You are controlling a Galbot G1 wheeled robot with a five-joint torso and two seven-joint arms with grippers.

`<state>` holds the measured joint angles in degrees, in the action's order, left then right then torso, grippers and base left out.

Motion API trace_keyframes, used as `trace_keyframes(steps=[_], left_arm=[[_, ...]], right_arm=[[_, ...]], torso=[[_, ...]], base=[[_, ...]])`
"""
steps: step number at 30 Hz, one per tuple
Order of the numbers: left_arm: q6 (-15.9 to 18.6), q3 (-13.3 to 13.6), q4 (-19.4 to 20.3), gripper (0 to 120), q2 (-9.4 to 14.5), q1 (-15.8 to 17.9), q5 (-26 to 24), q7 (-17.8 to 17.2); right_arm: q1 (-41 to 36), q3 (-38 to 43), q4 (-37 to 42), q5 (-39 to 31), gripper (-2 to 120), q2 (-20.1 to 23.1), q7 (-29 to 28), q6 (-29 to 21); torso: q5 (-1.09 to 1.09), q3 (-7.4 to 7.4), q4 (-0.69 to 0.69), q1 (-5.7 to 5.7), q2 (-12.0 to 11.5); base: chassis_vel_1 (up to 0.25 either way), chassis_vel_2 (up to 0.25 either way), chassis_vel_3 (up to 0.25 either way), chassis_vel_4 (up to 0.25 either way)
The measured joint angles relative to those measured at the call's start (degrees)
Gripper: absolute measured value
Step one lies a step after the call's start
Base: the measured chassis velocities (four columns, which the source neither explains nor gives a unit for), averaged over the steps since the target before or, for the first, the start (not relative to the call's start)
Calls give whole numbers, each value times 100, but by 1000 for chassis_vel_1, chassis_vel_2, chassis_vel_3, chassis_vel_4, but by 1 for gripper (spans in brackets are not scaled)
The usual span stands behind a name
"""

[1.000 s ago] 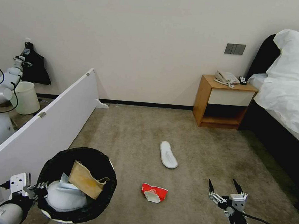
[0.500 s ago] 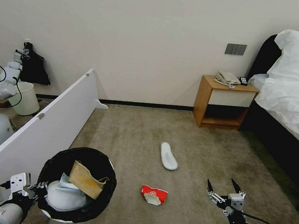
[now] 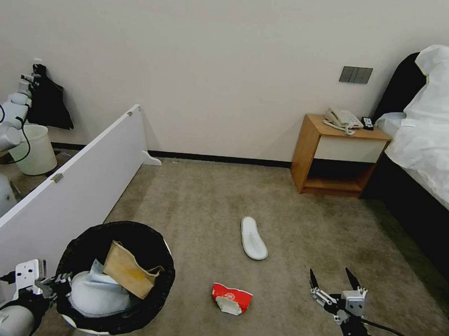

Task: Pick up the trash bin, then pick up the garbage from the floor and place it into the trash bin.

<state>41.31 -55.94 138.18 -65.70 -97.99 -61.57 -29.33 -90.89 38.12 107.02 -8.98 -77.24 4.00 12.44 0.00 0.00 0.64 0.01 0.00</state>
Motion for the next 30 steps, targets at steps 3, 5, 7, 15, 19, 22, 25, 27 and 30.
trace_keyframes(steps=[3,5,7,15,19,22,25,27,30], left_arm=[[0,-5,5,2,5,-1,-1,0],[0,-6,12,2,7,1,-4,1],[0,-6,13,2,7,-3,-5,1],[0,-20,34,2,7,-14,-10,2],[0,-21,37,2,-2,-13,-12,2],[0,-21,41,2,-6,-12,-12,2],[0,-26,50,2,-7,-17,-12,2],[0,-29,54,2,-7,-20,-13,2],[0,-35,59,2,-13,-28,-13,2]], right_arm=[[-4,9,0,-3,100,10,8,0],[4,13,0,-10,100,20,16,0],[8,13,0,-12,100,21,18,0],[33,5,-22,-30,100,42,46,13],[54,2,-43,-45,100,55,62,21],[65,-4,-68,-47,100,60,81,34],[88,-11,-92,-55,100,68,106,46],[105,-19,-104,-62,100,74,116,50],[159,-56,-176,-79,100,80,140,107]], torso=[[0,0,0,0,0],[0,0,0,0,0],[0,0,0,0,0],[0,0,0,0,0],[0,0,0,0,0],[0,0,0,0,0],[0,0,0,0,0],[0,0,0,0,0],[1,0,0,0,0]], base=[[0,0,0,0],[0,0,0,0],[0,0,0,0],[0,0,0,0],[-5,9,8,-13],[-7,8,11,-17],[-18,5,9,-17],[0,0,0,0],[0,0,0,0]])
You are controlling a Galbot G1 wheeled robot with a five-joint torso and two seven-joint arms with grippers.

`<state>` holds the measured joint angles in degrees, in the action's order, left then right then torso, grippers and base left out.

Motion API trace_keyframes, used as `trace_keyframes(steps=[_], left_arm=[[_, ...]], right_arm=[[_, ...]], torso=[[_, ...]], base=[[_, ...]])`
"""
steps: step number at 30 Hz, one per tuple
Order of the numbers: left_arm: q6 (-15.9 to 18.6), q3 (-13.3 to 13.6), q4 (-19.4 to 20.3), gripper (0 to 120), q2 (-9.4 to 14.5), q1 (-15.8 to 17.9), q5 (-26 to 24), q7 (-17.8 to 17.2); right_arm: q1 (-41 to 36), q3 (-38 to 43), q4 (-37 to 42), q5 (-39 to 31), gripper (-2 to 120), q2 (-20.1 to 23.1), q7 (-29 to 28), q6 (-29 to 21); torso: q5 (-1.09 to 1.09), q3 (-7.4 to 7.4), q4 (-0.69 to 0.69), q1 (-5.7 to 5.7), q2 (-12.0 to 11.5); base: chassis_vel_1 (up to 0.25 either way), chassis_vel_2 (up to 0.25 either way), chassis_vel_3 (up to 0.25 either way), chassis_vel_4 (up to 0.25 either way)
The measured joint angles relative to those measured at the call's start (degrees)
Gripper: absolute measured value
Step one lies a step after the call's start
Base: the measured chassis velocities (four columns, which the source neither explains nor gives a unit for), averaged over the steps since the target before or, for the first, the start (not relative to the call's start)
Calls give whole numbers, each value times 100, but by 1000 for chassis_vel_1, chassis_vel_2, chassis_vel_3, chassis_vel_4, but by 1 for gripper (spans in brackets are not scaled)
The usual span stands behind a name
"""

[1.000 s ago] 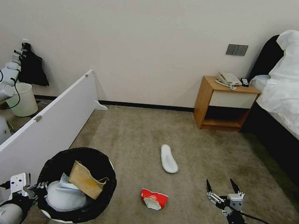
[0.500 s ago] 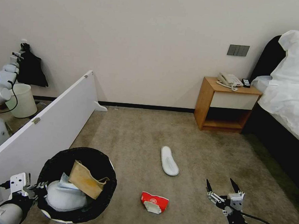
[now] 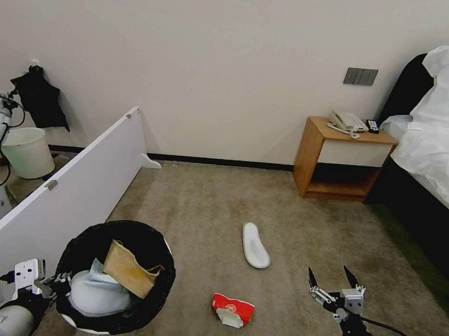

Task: Pick up the trash bin, then pick up the garbage from the floor and place it into the trash bin.

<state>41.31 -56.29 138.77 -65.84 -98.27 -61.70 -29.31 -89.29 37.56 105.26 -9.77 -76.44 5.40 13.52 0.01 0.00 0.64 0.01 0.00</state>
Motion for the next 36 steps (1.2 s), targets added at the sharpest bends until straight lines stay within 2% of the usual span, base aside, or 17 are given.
trace_keyframes(steps=[4,8,10,12,15,22,30,36], left_arm=[[0,-1,5,2,-18,-14,2,0],[0,-24,31,2,-25,-51,4,1],[-1,-46,41,2,-28,-78,5,1],[-4,-61,52,2,-37,-111,9,5],[-9,-59,57,2,-53,-134,16,9],[-19,-60,65,2,-67,-193,32,11],[-19,-97,115,2,-86,-283,116,15],[-19,-96,140,2,-88,-307,152,21]], right_arm=[[53,-133,-88,-21,100,3,-54,-29],[95,-448,-121,-79,100,143,-363,-449],[118,-548,-179,-43,100,232,-313,-529],[192,-678,-240,-55,100,357,100,-799],[375,-870,-370,-24,100,450,428,-1006],[853,-1452,-804,26,100,594,603,-1345],[1578,-2590,-1648,78,100,1124,813,-1517],[1936,-2987,-1991,120,100,1162,770,-1599]], torso=[[-1,0,0,0,0],[-1,0,0,0,0],[0,0,0,0,0],[-1,0,1,0,0],[0,0,0,0,0],[-1,0,-1,0,0],[-1,0,0,0,0],[-1,0,-1,0,0]], base=[[0,0,0,0],[0,0,0,0],[0,0,0,0],[0,0,0,0],[0,0,0,0],[0,0,0,0],[0,0,0,0],[0,0,0,0]])
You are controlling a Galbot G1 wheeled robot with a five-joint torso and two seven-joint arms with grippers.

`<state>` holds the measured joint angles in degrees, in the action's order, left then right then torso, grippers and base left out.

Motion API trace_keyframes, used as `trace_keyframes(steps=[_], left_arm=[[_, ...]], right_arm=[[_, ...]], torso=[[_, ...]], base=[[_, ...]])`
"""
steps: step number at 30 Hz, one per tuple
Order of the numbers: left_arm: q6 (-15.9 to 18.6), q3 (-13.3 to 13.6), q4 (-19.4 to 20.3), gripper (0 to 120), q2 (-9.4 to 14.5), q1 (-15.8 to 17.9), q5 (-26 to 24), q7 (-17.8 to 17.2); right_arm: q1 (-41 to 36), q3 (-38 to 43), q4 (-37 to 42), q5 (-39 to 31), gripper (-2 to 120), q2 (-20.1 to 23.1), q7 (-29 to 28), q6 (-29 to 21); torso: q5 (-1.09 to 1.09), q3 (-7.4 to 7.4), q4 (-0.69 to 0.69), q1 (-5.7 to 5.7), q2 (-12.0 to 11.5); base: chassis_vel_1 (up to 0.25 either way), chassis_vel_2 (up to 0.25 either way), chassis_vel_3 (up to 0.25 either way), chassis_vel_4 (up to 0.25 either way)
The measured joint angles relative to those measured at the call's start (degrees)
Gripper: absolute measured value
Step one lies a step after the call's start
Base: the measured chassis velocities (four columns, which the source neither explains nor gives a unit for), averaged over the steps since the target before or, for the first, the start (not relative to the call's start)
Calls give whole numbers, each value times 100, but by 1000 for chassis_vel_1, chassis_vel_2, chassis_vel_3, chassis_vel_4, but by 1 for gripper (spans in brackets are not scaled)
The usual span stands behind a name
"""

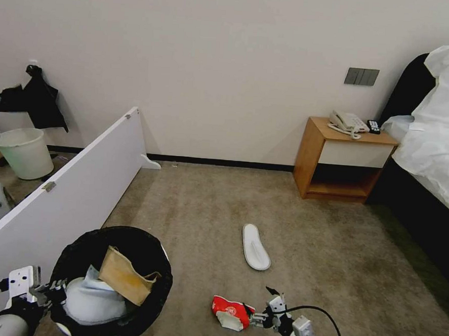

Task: Pick up the trash bin, then pick up the garbage from the floor and place it into the trash bin.

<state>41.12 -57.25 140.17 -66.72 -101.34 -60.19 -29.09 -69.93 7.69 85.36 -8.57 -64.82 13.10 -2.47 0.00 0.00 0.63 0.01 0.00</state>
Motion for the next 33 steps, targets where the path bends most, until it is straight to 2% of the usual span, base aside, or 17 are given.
trace_keyframes(steps=[20,33], left_arm=[[0,-21,86,2,19,-57,28,4],[0,-32,126,2,19,-72,31,8]], right_arm=[[687,-858,-715,39,100,-41,335,-106],[895,-1157,-1259,19,100,-145,325,-171]], torso=[[1,0,0,0,0],[0,0,0,0,0]], base=[[0,0,0,0],[0,0,0,0]])
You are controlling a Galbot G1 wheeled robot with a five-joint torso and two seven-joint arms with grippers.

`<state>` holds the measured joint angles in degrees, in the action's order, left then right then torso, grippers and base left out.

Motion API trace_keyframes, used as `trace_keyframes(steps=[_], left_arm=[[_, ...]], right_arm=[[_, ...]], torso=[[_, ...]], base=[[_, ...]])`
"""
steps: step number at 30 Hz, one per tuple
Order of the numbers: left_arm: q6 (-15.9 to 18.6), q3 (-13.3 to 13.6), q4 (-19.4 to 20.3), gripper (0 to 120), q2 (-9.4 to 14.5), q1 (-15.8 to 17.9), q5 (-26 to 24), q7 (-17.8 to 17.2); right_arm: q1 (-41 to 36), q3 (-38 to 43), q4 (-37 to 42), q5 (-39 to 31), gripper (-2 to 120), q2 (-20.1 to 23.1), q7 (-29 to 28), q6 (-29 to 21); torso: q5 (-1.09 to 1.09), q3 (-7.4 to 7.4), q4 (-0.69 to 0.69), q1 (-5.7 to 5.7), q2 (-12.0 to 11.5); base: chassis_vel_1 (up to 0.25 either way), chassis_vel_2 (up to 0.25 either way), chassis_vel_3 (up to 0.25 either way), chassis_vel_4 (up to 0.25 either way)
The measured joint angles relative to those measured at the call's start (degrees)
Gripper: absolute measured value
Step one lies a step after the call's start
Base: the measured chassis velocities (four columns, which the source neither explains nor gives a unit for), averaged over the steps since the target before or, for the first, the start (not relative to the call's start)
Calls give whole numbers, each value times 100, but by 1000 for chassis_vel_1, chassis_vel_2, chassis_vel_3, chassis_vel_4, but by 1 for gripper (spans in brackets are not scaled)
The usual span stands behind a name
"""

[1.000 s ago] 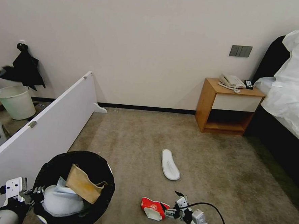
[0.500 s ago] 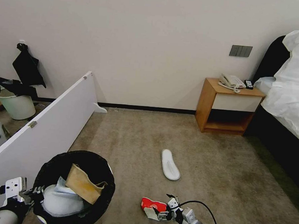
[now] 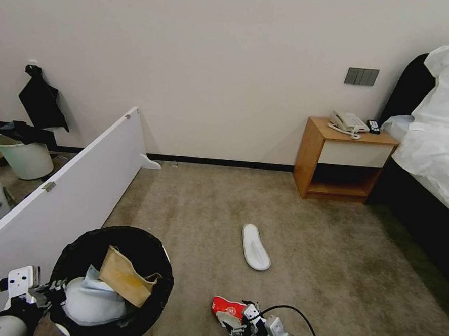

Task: Pick up the trash bin, then pick up the garbage from the floor and place it into the trash bin.

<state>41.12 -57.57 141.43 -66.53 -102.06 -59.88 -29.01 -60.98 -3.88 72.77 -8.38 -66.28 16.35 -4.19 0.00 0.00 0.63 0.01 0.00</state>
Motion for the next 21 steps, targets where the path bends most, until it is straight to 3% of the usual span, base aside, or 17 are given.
trace_keyframes(steps=[21], left_arm=[[-6,-7,30,2,2,-11,-11,0]], right_arm=[[139,51,-580,-19,100,-122,27,14]], torso=[[0,0,0,0,0]], base=[[0,0,0,0]])
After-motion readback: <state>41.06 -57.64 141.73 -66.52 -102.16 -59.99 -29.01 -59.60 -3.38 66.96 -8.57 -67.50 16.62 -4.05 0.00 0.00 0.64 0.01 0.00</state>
